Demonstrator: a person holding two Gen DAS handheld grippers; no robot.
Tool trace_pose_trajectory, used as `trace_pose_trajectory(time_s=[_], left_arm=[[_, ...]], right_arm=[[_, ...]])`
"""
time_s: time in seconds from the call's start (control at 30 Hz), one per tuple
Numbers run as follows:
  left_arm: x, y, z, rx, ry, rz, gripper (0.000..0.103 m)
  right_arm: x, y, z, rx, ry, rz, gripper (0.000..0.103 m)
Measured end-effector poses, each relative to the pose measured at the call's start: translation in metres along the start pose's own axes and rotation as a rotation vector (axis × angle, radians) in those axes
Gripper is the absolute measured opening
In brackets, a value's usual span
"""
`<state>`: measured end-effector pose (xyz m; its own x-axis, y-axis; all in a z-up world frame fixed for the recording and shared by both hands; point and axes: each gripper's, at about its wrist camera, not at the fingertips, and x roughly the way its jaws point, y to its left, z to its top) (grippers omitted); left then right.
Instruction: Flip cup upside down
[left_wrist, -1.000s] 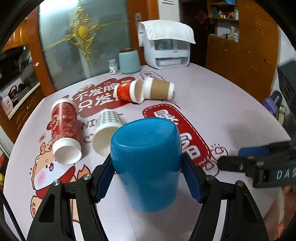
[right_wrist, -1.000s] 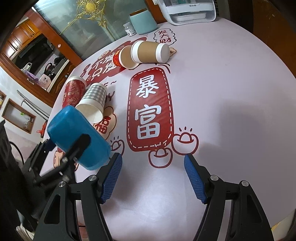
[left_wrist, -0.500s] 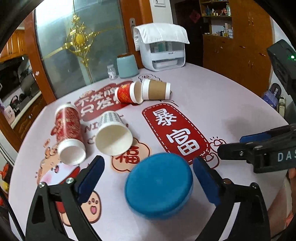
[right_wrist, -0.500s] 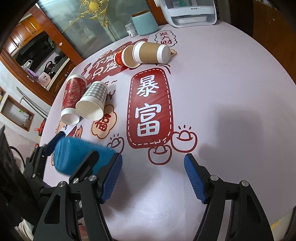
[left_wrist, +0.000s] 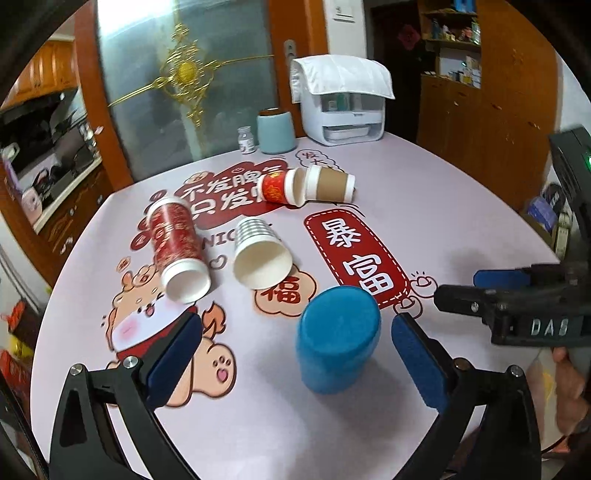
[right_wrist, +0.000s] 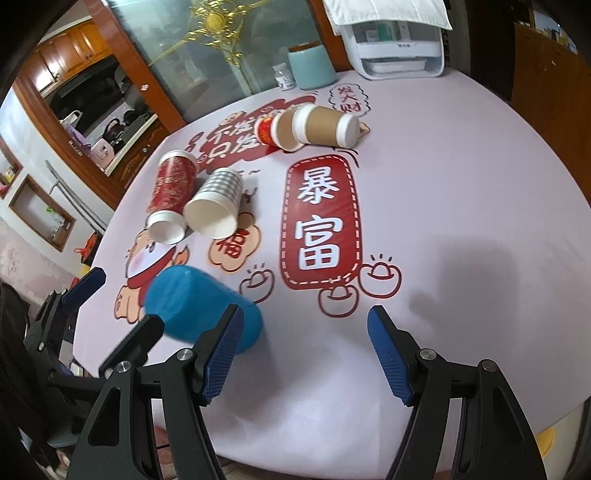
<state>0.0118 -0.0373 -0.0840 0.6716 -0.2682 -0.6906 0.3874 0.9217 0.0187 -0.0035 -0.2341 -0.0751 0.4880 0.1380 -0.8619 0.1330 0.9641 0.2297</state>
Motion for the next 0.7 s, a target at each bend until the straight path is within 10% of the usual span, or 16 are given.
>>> trace_pose_trajectory(time_s=[0.7], left_arm=[[-0.061,0.023,0.010,-0.234,0.046,0.113,0.102]], right_arm=[[-0.116,0.068,-0.012,-0.140,-0.174,-0.043,0.080]])
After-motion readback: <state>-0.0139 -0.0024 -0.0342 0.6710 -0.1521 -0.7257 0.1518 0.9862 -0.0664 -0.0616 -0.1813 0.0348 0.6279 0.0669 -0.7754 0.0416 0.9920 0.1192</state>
